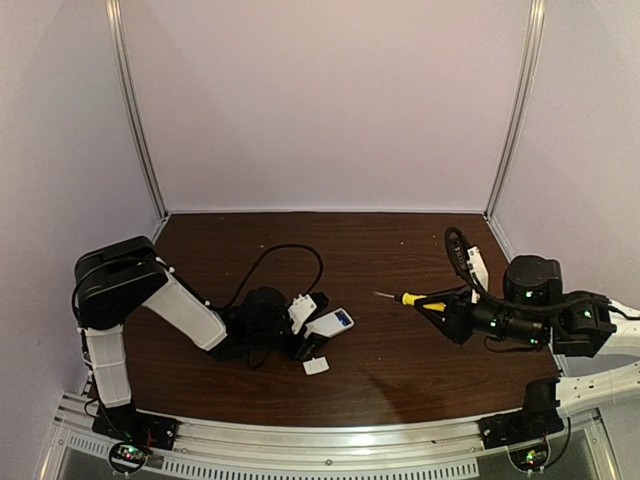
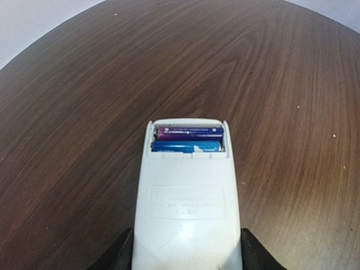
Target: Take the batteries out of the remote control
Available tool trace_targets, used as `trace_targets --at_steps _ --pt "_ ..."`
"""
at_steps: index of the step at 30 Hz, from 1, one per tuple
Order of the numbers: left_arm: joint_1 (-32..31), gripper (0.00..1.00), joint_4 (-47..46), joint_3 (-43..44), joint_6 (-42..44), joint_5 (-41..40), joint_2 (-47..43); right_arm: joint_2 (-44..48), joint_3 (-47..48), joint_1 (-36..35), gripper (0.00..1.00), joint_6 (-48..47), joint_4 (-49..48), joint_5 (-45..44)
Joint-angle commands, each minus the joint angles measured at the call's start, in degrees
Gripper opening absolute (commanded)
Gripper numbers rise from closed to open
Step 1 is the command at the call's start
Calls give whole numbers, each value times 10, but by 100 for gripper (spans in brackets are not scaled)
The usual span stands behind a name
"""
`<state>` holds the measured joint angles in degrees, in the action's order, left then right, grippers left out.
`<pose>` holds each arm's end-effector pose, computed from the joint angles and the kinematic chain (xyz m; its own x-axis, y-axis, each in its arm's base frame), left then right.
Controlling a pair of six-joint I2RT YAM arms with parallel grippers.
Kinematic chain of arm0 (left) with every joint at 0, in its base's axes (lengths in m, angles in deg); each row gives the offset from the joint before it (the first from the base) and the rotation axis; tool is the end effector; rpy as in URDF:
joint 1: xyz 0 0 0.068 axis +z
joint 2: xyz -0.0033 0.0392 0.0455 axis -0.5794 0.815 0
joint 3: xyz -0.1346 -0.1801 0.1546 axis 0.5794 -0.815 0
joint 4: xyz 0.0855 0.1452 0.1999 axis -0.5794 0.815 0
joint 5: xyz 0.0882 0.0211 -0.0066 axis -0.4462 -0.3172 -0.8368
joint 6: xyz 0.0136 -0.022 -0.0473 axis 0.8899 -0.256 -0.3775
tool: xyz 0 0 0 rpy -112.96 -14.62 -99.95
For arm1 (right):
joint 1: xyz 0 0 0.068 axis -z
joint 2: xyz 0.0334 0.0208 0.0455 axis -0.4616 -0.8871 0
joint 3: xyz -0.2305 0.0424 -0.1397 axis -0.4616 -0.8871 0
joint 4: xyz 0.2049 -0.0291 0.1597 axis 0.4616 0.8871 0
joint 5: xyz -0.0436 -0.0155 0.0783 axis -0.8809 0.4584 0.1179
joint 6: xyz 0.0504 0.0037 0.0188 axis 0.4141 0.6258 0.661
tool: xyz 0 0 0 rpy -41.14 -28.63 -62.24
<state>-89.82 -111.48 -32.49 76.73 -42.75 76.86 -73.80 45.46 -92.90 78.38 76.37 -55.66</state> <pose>0.2037 -0.2887 0.0893 -0.3546 0.3839 -0.8526 0.8220 0.5625 -0.0886 0.0761 0.1551 0.2976 -0.5539 -0.0314 -0.8320 -0.6650 0.6180 0.4195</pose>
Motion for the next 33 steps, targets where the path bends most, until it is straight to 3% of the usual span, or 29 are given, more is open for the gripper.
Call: trace_targets --at_steps 1,19,29,33 --pt "0 0 10 -31 26 -20 -57 -3 -14 -1 0 -17 -17 1" --pt "-5 0 122 -95 59 -116 -248 0 -30 -1 0 -45 -39 3" --pt "-67 0 57 -127 152 -247 -251 -1 -52 -1 0 -63 -57 -9" --pt "-75 0 2 -149 180 -245 -247 -16 -54 -1 0 -61 -60 -21"
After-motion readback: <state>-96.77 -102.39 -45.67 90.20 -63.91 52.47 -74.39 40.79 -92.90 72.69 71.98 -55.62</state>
